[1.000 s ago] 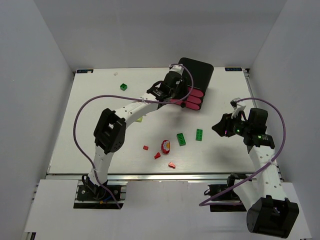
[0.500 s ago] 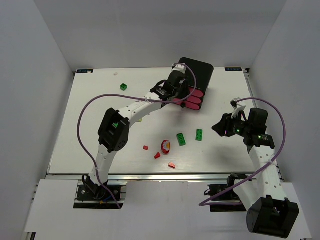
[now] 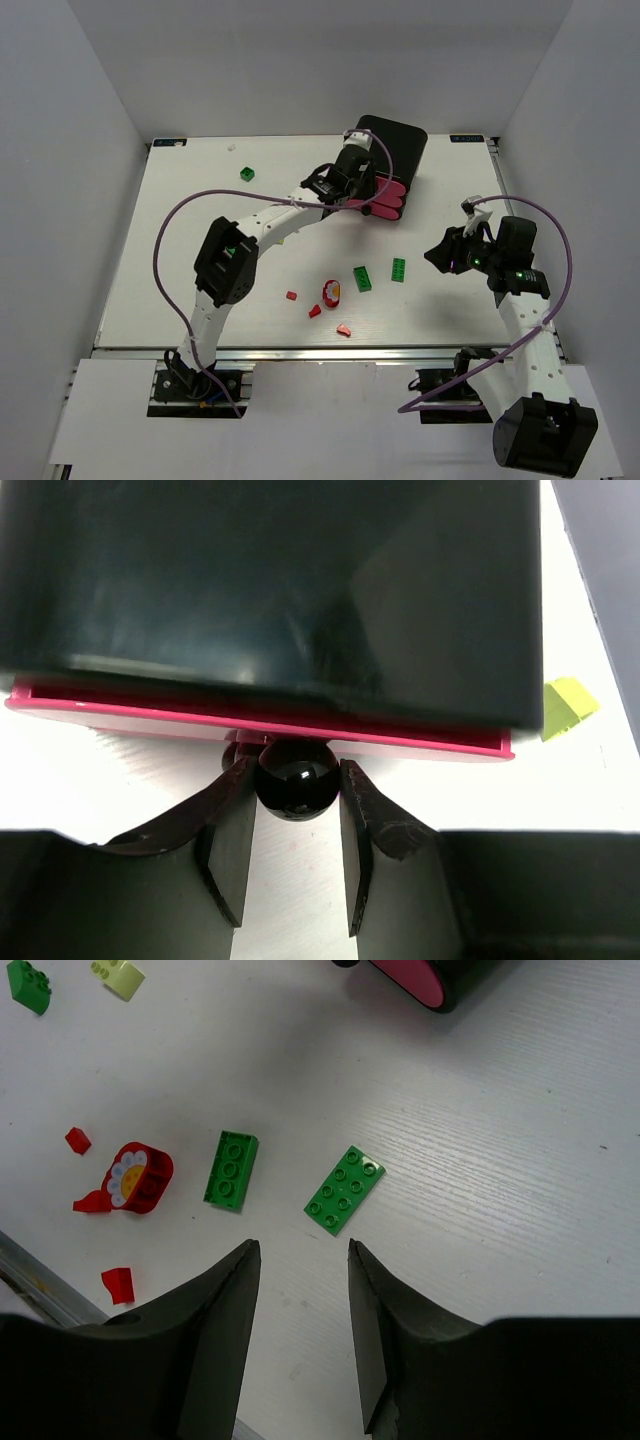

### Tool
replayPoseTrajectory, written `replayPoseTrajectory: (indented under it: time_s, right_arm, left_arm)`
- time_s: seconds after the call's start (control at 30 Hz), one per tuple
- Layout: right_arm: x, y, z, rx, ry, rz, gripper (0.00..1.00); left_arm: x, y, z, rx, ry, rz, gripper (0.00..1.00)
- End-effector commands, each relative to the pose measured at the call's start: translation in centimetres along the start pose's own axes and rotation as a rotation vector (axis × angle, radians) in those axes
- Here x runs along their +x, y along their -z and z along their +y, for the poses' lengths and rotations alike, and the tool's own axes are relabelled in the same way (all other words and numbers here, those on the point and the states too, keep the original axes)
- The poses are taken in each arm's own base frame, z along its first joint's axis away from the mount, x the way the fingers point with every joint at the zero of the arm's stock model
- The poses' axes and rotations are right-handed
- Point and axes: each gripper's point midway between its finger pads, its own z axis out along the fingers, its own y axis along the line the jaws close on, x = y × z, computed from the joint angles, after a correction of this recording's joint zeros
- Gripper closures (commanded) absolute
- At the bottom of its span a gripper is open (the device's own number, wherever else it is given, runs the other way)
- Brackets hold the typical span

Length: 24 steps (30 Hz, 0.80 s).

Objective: Sort the legos into containers by color

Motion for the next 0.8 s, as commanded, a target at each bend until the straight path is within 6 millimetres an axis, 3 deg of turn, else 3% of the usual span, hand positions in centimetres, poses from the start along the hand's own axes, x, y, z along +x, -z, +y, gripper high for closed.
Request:
replayPoseTrajectory:
  time_s: [0.0,0.03,0.13,0.17,0.37,0.47,0.5,0.57,0.63,0.77]
  right_arm:
    - [-1.5,0.5,0.1,0.005,0.031,-0.045,0.54]
    - [-1.6,0.5,0.2,0.004,0.033,-0.047,0.54]
    - [-1.4,0.4,0.2,0.000,0.029,-0.043,0.54]
    - [-1.4,0.4,0.2,-0.001,0.029,-0.041,0.54]
    - [-1.2,0.3,0.0,0.000,0.029,-0.037,0.53]
    - [-1.1,0.2,0.2,-0.011,0.034,-0.034,0.47]
    - [-1.1,0.3,0.4,-0.027,0.037,-0.032,0.44]
    - [-0.8,0.2,0.8,-0.051,0.051,-0.023,0.34]
    - [-0.8,0.3,1.4,-0.092,0.082,-0.023,0.21]
    - [-0.3,0.4,2.5,-0.166,0.116,-0.015,0.12]
  left_arm:
    - [-0.6,3.6,-0.2,0.011,-0.021,-0.013,0.77]
    - [-1.6,4.9,-1.1,0.039,-0.019,-0.046,0.77]
    - [-0.6,5.9,-0.4,0.040,-0.030,-0.031,0.77]
    - [-1.2,6.9,-0.5,0.049,-0.028,-0.045,0.77]
    - [0.2,7.7,0.4,0.050,-0.034,-0.031,0.76]
    - [0.3,7.7,0.2,0.059,-0.038,-0.028,0.55]
    - [0.4,7.6,0.2,0.064,-0.040,-0.025,0.40]
    - [0.3,7.5,0.0,0.070,-0.042,-0.029,0.29]
    - [0.1,7.7,-0.2,0.081,-0.041,-0.031,0.20]
    - [-0.6,8.7,-0.6,0.102,-0.044,-0.042,0.17]
